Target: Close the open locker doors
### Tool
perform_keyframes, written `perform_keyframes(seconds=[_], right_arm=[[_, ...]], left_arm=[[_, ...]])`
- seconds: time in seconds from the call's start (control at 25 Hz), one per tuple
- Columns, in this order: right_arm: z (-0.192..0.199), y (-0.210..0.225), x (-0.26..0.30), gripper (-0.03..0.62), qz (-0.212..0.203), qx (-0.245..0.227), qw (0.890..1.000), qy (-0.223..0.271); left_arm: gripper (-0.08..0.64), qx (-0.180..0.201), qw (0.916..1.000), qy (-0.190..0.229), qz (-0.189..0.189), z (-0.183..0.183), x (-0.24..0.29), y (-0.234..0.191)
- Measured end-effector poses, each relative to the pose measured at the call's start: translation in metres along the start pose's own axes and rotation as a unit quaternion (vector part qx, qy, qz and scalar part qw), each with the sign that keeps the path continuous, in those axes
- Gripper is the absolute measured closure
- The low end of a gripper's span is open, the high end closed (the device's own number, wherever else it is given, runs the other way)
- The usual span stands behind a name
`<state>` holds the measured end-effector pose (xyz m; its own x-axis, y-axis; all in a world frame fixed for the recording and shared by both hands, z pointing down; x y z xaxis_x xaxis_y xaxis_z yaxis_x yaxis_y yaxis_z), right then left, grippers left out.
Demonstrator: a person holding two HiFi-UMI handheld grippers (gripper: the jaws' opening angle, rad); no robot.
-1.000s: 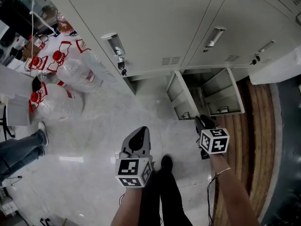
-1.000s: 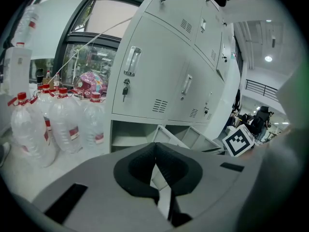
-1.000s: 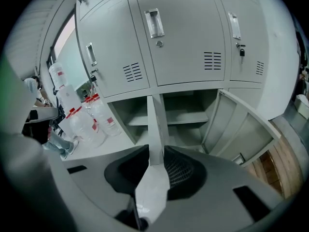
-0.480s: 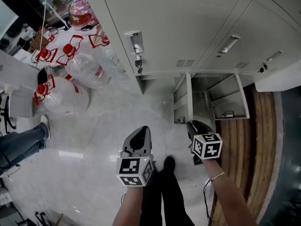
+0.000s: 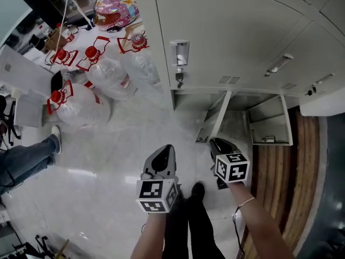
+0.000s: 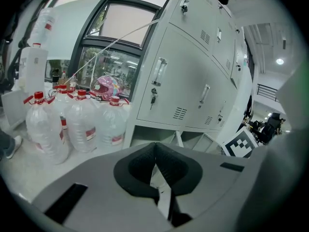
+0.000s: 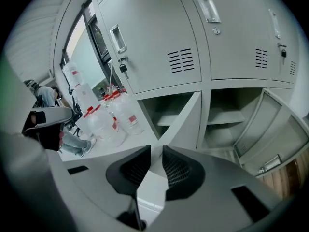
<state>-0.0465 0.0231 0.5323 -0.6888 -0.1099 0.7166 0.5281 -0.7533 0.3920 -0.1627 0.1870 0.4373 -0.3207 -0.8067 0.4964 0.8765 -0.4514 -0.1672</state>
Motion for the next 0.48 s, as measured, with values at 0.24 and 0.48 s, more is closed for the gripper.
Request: perform_keyframes(seconds=[0.24,0.48], right_arm=[[-0.016,-0.024,0.028,0.517,-0.017,-0.019,1.0,-0.005],[-0.036,-0.051,0.061,0.515,-0.038,-0.028,0.999,0.0]], left_arm=[[0.54,-0.007,0.9999,0.001,-0.01,-0.004,0.004,-0.019],[0.54,-0.016,0.9997,0.0,-0.02,-0.008,0.012,-0.04]])
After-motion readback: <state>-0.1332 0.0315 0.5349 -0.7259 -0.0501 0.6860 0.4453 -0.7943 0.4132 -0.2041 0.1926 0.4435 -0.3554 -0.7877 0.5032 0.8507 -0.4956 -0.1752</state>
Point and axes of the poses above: the fingertips, and each gripper's own axes: x forward along the fingers, y to its right, z out of its underside, the point moved 6 cm from there along -x, backward along the fingers, and after that the axes turned 9 degrees about x, right-handed, at the moved point
